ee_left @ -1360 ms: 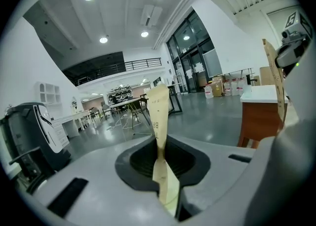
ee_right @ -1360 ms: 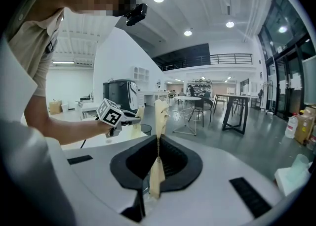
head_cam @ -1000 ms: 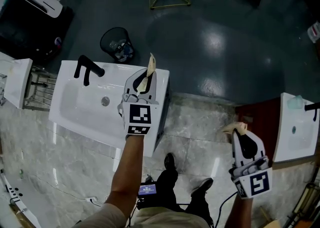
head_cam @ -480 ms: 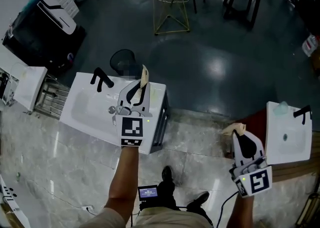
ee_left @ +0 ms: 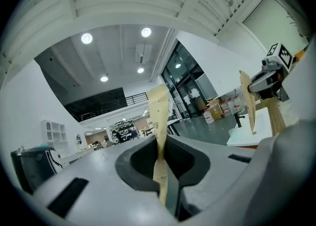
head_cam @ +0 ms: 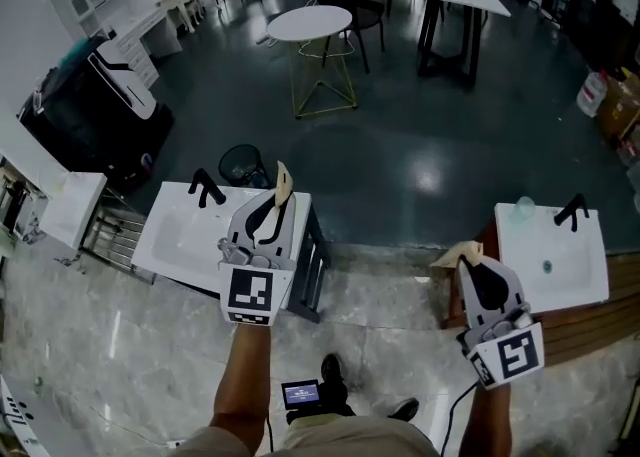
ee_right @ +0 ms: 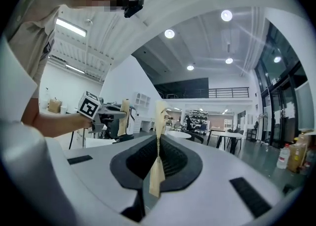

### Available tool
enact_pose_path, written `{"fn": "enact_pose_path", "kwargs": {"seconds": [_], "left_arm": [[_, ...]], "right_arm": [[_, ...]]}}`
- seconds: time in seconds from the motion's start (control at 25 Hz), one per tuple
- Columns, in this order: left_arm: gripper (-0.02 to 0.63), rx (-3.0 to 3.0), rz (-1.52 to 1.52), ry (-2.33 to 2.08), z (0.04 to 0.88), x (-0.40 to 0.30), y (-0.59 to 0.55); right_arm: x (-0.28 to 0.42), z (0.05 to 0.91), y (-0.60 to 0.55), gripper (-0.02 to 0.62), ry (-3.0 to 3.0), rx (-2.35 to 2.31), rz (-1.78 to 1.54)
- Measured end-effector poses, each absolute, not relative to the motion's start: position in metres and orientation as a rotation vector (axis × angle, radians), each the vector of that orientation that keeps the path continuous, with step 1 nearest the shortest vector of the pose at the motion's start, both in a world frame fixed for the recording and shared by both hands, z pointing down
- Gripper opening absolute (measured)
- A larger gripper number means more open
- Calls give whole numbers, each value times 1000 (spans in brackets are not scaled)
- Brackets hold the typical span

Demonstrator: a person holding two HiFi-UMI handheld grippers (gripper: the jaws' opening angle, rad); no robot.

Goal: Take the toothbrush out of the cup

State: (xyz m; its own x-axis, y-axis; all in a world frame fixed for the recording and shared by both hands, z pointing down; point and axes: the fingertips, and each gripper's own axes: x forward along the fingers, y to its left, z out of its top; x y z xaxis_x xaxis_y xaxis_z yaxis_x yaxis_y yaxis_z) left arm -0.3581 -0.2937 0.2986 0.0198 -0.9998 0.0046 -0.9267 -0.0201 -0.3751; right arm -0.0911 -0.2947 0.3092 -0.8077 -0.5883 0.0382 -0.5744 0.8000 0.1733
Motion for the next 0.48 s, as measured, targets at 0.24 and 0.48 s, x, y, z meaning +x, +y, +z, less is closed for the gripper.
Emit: {"fn": "enact_pose_path", "kwargs": {"seconds": [0.24, 0.48], "left_arm": [[37, -2097, -343, 1869, 263, -260, -236], [37, -2177, -288, 1754, 239, -174, -182]], "right_arm": [[-12, 272, -243, 14, -2906, 1013, -293], [59, 243, -192, 14, -2891, 1086, -317]]}}
